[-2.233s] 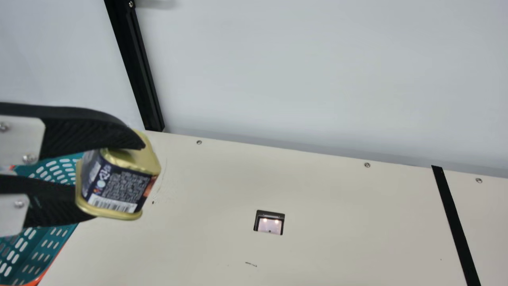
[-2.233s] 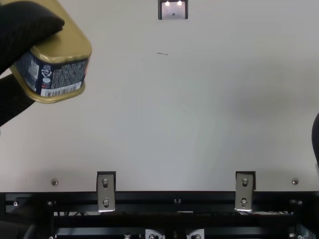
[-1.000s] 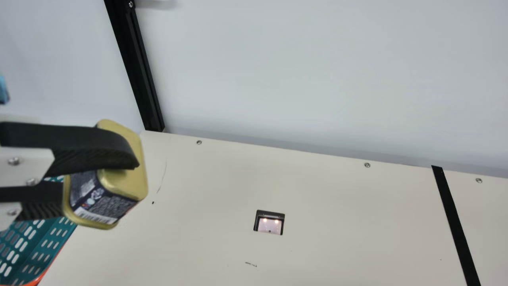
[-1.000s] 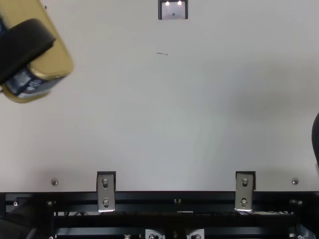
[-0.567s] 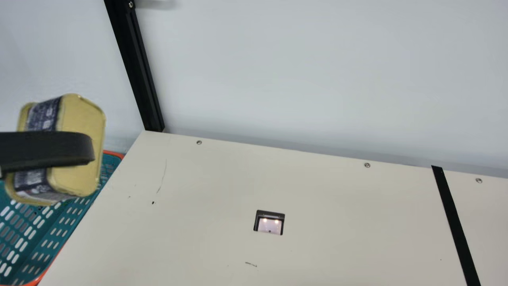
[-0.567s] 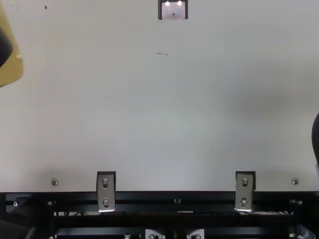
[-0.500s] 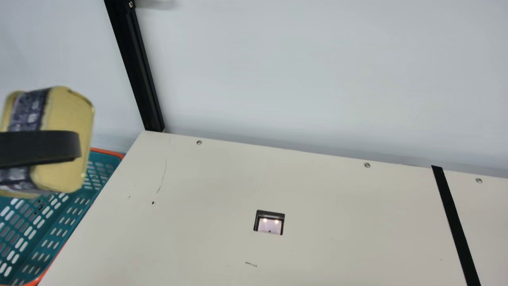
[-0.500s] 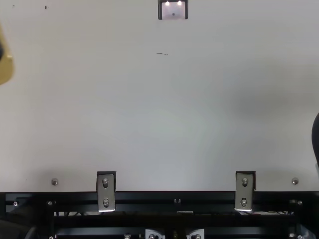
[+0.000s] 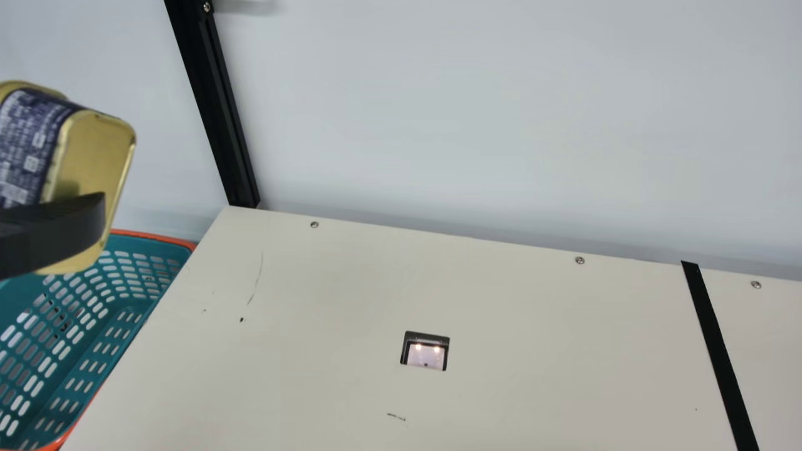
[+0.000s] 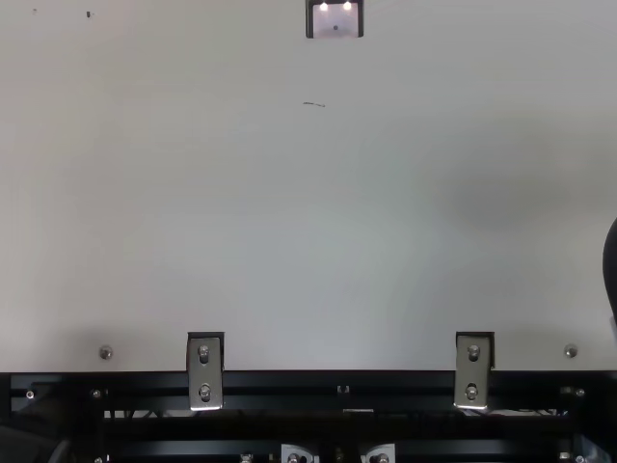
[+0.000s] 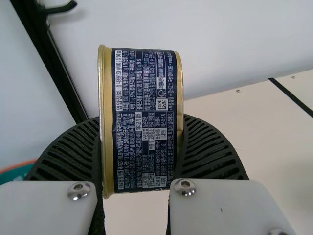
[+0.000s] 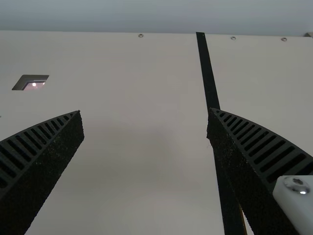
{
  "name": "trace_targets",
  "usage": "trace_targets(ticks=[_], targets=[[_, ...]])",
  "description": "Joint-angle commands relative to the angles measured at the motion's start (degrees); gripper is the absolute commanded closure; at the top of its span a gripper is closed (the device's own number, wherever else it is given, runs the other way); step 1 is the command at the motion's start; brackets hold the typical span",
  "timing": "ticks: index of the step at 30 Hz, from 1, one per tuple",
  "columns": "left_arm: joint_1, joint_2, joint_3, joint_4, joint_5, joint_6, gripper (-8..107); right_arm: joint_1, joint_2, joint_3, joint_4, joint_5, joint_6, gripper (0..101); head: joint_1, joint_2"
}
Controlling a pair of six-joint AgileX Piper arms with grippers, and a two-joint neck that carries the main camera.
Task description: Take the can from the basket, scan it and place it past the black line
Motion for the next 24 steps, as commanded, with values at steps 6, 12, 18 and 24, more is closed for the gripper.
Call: trace_targets(ticks=[6, 12, 18, 24], targets=[[-2.3, -1.5, 4.9, -1.4, -13.4, 9.9, 89, 0.0, 0.0, 0.0, 0.0, 0.0, 0.0, 0, -2.1, -0.2], [-4.1, -1.6, 6.5, -2.3, -20.5, 14.9, 89, 0.0, 0.0, 0.0, 0.0, 0.0, 0.0, 0, -2.1, -0.2], [-6.6, -1.2, 7.8, -2.6, -26.7, 18.6, 89, 0.0, 0.0, 0.0, 0.0, 0.0, 0.0, 0, -2.1, -0.2], [-9.7, -0.7, 9.7, -1.9, -31.7, 21.3, 89, 0.0, 0.0, 0.0, 0.0, 0.0, 0.0, 0, -2.1, -0.2]])
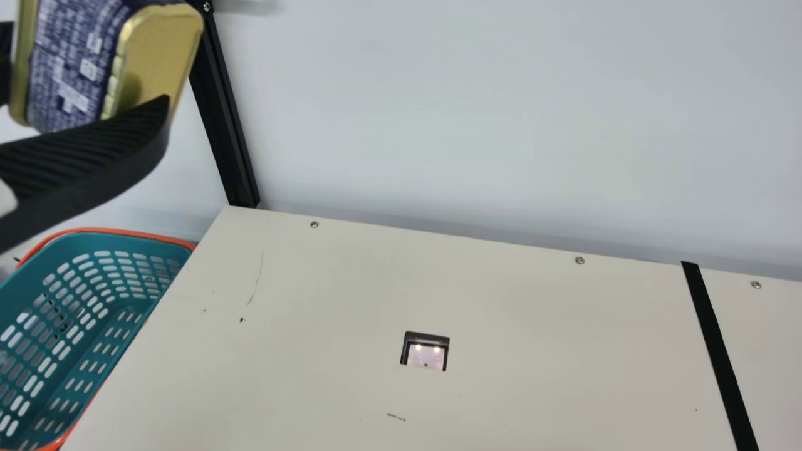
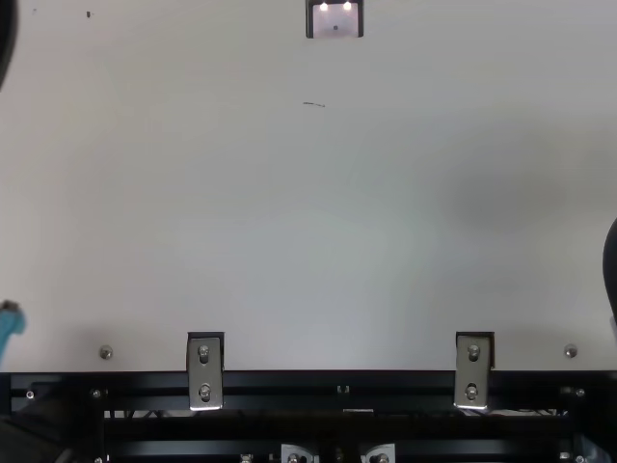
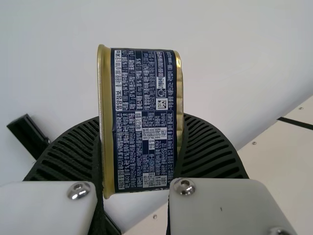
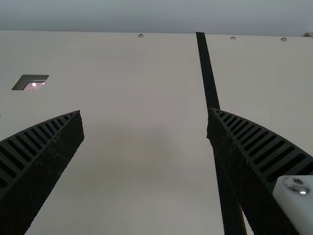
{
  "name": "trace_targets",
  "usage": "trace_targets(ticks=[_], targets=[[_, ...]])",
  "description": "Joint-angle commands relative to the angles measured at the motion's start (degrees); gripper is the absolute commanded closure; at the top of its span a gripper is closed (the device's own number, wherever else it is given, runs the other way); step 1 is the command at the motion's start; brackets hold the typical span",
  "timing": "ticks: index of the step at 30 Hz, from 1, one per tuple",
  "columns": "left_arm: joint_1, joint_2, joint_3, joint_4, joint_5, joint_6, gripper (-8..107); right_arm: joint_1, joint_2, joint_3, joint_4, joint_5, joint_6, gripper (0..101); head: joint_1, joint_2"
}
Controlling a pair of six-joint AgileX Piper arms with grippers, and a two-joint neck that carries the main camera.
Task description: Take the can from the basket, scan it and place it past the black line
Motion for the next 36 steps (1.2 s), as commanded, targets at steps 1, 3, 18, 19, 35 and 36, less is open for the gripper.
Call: trace_targets(ticks=[1, 3, 18, 19, 35, 36], targets=[[-0.8, 0.3, 0.6, 0.2, -2.0, 0.5, 89, 0.0, 0.0, 0.0, 0.0, 0.0, 0.0, 0, -2.1, -0.2], [-1.6, 0.6, 1.2, 0.2, -3.4, 0.8, 89, 0.0, 0.0, 0.0, 0.0, 0.0, 0.0, 0, -2.1, -0.2], [-5.5, 2.9, 7.6, -0.8, -13.9, -2.4, 89, 0.0, 0.0, 0.0, 0.0, 0.0, 0.0, 0, -2.1, -0.2], [-5.9, 3.0, 8.0, -0.8, -14.7, -2.6, 89, 0.0, 0.0, 0.0, 0.0, 0.0, 0.0, 0, -2.1, -0.2], [-10.0, 5.0, 16.3, 6.0, -26.4, -12.0, 89, 0.0, 0.0, 0.0, 0.0, 0.0, 0.0, 0, -2.1, -0.2], [-9.9, 5.3, 16.8, 6.5, -27.0, -12.7, 89, 0.0, 0.0, 0.0, 0.0, 0.0, 0.0, 0, -2.1, -0.2]])
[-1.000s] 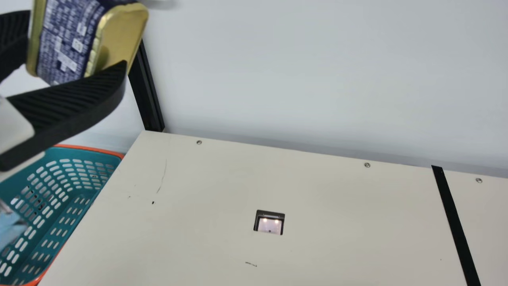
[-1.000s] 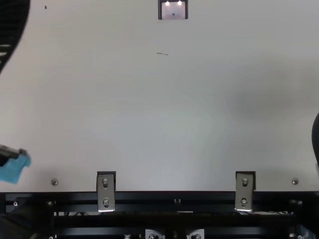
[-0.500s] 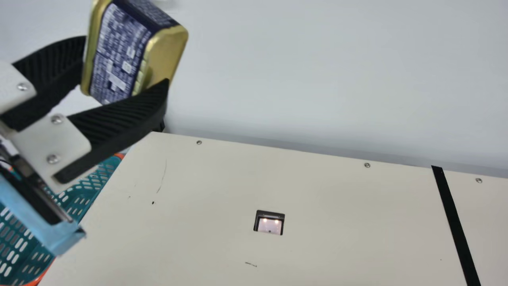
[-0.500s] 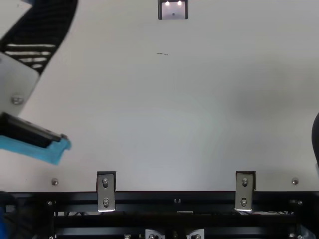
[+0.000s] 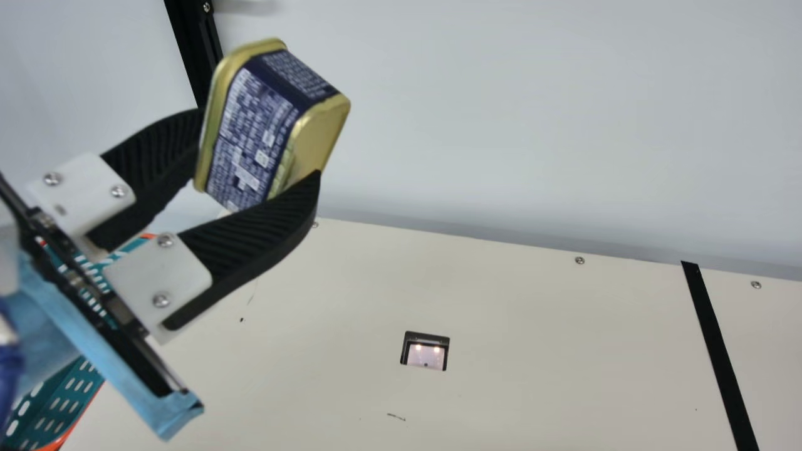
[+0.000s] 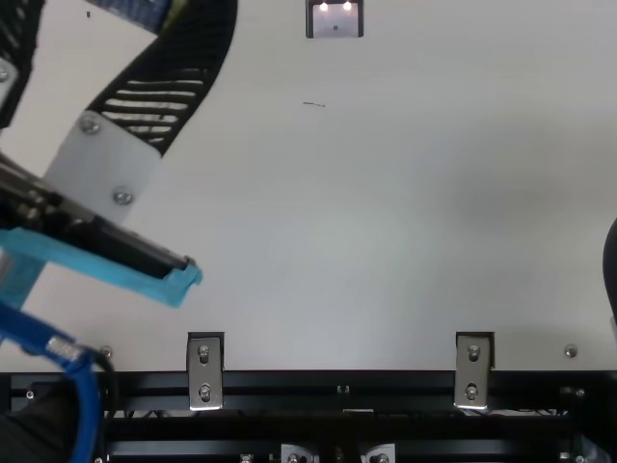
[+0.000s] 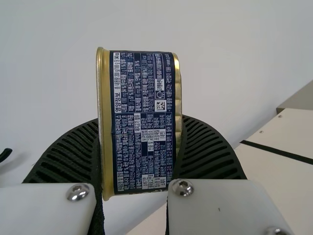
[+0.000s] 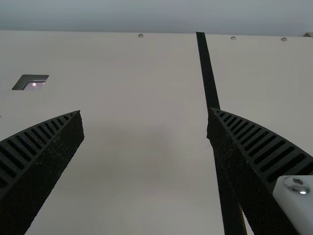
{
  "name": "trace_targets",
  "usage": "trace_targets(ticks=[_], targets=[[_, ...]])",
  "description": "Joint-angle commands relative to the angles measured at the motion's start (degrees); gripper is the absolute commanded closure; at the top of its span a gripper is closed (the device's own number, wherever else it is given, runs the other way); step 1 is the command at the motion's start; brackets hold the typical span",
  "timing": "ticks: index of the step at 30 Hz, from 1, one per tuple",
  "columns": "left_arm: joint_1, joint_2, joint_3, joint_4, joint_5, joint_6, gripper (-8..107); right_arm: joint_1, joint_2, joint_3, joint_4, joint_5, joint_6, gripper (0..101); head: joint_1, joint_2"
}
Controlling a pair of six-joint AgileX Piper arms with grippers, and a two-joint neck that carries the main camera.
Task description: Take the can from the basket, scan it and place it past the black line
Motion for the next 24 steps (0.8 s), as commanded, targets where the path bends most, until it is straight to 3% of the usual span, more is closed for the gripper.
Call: trace_targets(ticks=[1, 24], targets=[[0.2, 0.5, 1.1, 1.4, -1.7, -2.2, 89, 0.0, 0.0, 0.0, 0.0, 0.0, 0.0, 0, -2.1, -0.2], [7.2, 8.7, 8.7, 23.8, -17.8, -29.7, 89, 0.0, 0.0, 0.0, 0.0, 0.0, 0.0, 0, -2.1, -0.2]])
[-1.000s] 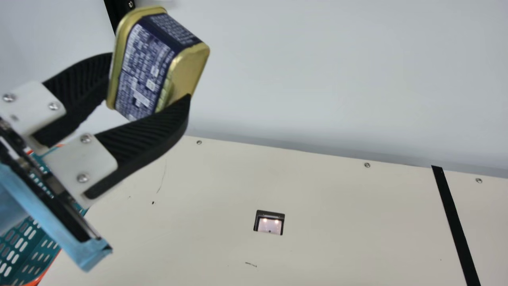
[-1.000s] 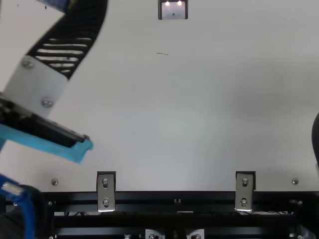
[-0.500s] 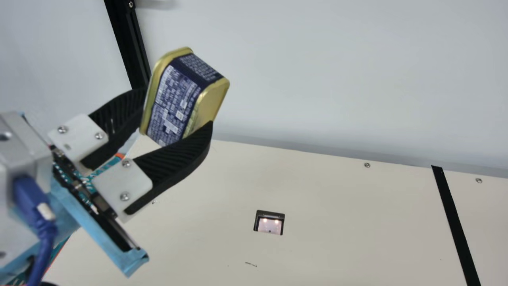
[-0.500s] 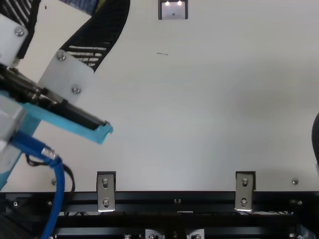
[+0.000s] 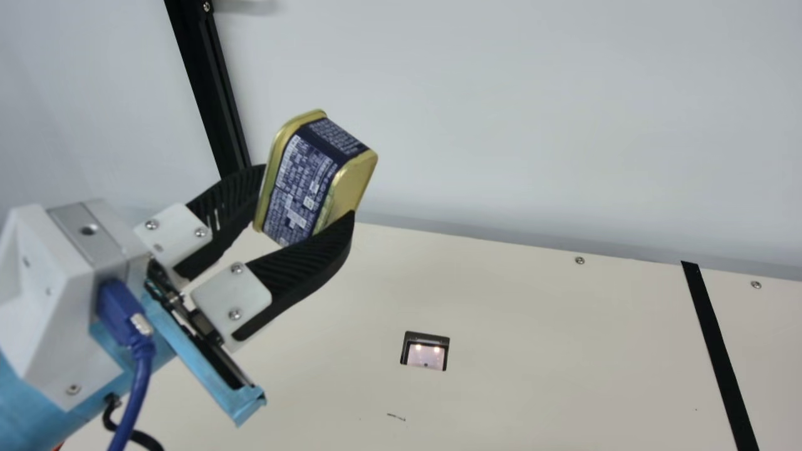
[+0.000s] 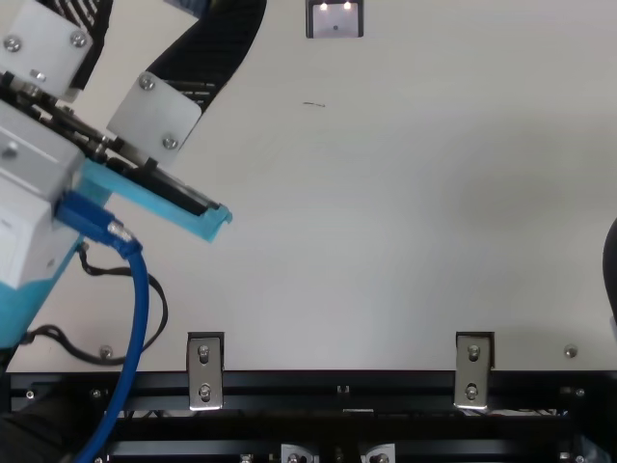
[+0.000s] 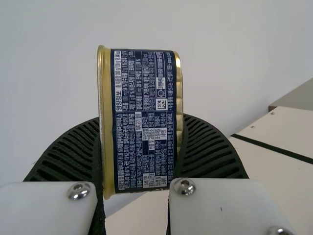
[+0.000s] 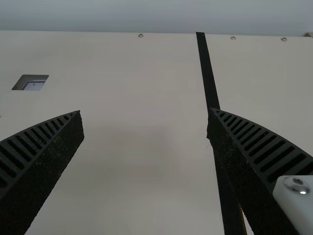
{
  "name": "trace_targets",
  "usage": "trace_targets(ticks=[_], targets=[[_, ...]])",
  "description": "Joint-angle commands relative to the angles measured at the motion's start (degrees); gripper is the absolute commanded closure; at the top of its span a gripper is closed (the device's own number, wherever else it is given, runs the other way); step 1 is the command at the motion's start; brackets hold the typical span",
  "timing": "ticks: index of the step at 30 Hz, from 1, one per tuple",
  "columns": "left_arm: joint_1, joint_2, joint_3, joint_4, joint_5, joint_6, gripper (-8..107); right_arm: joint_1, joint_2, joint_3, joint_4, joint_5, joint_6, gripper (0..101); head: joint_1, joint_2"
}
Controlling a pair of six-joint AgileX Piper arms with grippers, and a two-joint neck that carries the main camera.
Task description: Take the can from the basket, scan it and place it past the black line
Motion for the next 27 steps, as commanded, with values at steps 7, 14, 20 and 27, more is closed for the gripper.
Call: trace_targets(ticks=[7, 14, 20, 27], targets=[[3.3, 3.2, 1.2, 7.0, -4.9, -9.6, 89, 0.0, 0.0, 0.0, 0.0, 0.0, 0.0, 0, -2.1, -0.2], [4.1, 5.9, 2.2, 8.8, -8.4, -12.5, 89, 0.0, 0.0, 0.0, 0.0, 0.0, 0.0, 0, -2.1, -0.2], [2.6, 8.7, 3.1, 6.2, -11.1, -10.4, 89, 0.0, 0.0, 0.0, 0.0, 0.0, 0.0, 0, -2.1, -0.2], [-0.3, 12.3, 3.4, 1.8, -14.0, -6.5, 89, 0.0, 0.0, 0.0, 0.0, 0.0, 0.0, 0, -2.1, -0.2]])
